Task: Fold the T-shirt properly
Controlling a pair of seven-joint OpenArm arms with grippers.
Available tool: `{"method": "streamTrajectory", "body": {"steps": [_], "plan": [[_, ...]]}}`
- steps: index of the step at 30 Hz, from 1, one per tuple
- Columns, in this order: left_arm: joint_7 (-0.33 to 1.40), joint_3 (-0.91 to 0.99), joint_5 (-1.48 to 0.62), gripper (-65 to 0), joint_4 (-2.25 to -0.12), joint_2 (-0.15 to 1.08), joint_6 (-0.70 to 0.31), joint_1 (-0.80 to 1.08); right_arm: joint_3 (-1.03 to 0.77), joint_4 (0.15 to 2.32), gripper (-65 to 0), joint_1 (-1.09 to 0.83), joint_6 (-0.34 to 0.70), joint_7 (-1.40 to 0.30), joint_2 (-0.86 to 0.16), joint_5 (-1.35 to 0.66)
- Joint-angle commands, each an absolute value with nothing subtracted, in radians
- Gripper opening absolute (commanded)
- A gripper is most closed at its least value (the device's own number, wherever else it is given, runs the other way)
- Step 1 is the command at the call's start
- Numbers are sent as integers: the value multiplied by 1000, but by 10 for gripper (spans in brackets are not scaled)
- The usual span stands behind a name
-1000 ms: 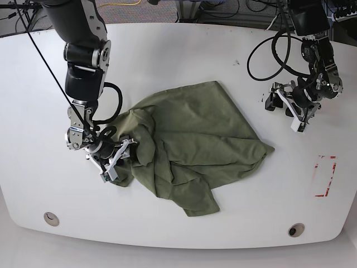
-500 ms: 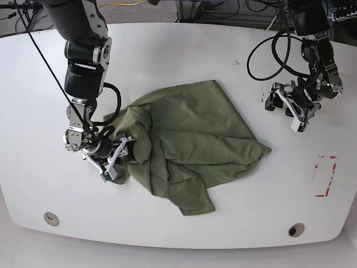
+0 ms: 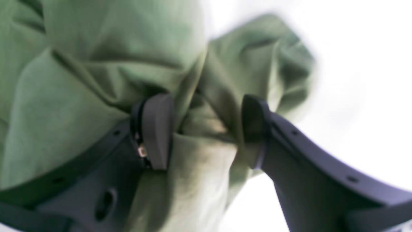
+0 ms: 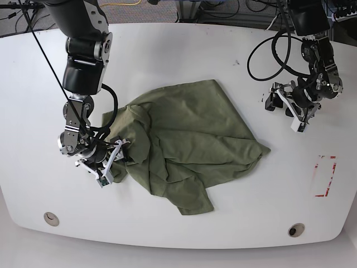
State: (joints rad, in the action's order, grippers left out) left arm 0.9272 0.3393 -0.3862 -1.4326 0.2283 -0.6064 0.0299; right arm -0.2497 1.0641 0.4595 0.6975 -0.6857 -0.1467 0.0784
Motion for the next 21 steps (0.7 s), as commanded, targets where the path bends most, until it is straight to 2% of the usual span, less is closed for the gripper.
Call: {"method": "streamTrajectory", "body": {"steps": [1,10,21], "plan": [[972,338,-367,-229,-1434,234,-602,28,-251,1136,-331,481,696,-691,-156,62],[972,338,-369,-229,-1434,234,-602,27,-255,1360,-331,415,696,-817,-153,62],[972,338,-369,-229,-1434,234,-602,13,-251,1705,-330,246,697,-934,-73,62]]}}
